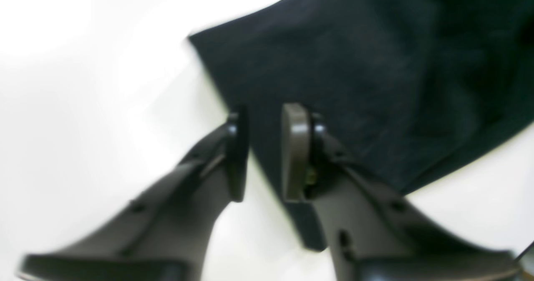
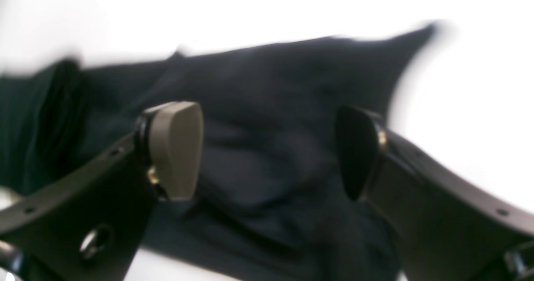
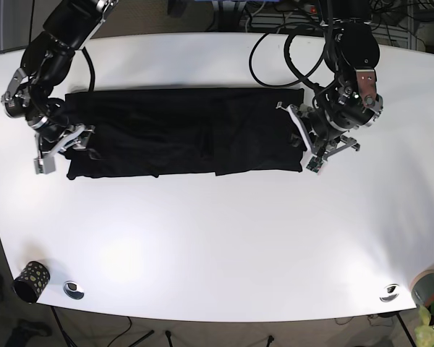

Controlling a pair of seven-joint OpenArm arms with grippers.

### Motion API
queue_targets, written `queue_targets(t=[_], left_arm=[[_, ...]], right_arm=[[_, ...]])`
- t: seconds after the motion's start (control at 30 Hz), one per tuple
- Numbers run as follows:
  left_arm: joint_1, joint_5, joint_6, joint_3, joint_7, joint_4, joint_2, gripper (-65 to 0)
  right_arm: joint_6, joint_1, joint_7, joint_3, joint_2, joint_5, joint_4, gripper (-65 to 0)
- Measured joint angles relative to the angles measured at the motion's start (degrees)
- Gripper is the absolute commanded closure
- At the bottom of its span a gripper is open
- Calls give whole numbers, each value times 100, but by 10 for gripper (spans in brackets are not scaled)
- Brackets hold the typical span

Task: Fold the T-shirt properly

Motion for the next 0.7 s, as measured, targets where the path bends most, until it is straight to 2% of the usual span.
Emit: queue_targets(t=[0.07, 0.17, 0.3, 0.4, 0.7], left_arm=[[11, 0, -409, -131, 0, -61, -13, -3], [15, -13, -782, -260, 2, -214, -24, 0], [-9, -46, -780, -605, -37, -566, 144, 0], [-9, -26, -780, -774, -33, -809, 144, 0], [-33, -26, -778, -752, -68, -1211, 131, 0]], right_arm=[[0, 140, -273, 339, 118, 59, -254, -477], [-4, 258, -256, 485, 339, 103, -664, -477], [0, 400, -247, 481, 601, 98, -1294, -476], [0, 437, -216, 487, 695, 107, -1764, -476], [0, 177, 273, 463, 660, 83, -2144, -476]])
